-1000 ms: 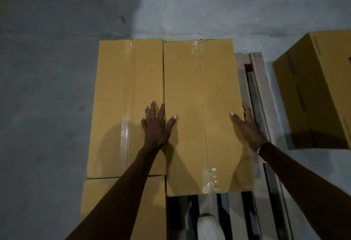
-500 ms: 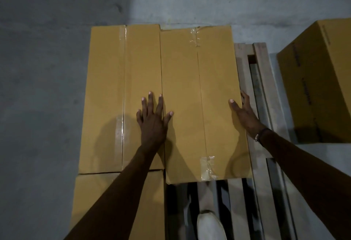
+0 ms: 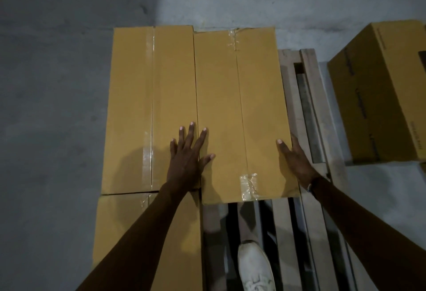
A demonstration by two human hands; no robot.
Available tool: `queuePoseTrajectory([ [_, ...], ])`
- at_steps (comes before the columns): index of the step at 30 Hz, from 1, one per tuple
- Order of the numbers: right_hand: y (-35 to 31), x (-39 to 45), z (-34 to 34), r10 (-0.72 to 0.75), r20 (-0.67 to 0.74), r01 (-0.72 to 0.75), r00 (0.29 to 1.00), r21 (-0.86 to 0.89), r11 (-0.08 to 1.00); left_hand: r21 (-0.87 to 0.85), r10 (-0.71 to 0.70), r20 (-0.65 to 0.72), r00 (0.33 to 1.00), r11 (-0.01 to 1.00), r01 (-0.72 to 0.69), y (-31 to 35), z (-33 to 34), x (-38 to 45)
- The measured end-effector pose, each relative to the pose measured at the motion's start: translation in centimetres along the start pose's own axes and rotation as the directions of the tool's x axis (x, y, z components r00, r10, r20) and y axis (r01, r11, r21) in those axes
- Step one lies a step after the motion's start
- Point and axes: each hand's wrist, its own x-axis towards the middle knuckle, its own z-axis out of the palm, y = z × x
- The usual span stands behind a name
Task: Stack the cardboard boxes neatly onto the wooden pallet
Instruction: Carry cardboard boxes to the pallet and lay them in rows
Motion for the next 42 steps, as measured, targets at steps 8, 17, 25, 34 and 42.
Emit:
queuePoseTrajectory([
  [8,5.5,-6.2,0.4,0.166,-0.022,-0.163,0.986,0.079,0.983,-0.040,0.096,0.124,0.988,0.995,-0.092,-0.2,0.5,-5.7],
  [17,7.2,-6.1,0.8,0.079,-0.027,-0.073,0.997,0.171,0.982,0.050,0.130,0.129,0.983,0.989,-0.137,-1.0,0.4,-6.0],
  [25,4.9,-4.5,1.1,0.049,-0.050,-0.040,0.998,0.170,0.985,0.072,0.119,0.100,0.988,0.989,-0.126,-0.6,-0.1,-6.0],
  [34,5.1,-3.6,1.0,0.048,-0.064,-0.038,0.997,0.152,0.988,0.067,0.080,0.118,0.990,0.994,-0.089,-0.5,-0.1,-5.5],
  [42,4.9,-3.7,0.9,0.047,-0.082,-0.048,0.996,-0.013,0.999,0.082,0.044,0.165,0.985,0.995,-0.058,0.1,-0.8,-5.4],
])
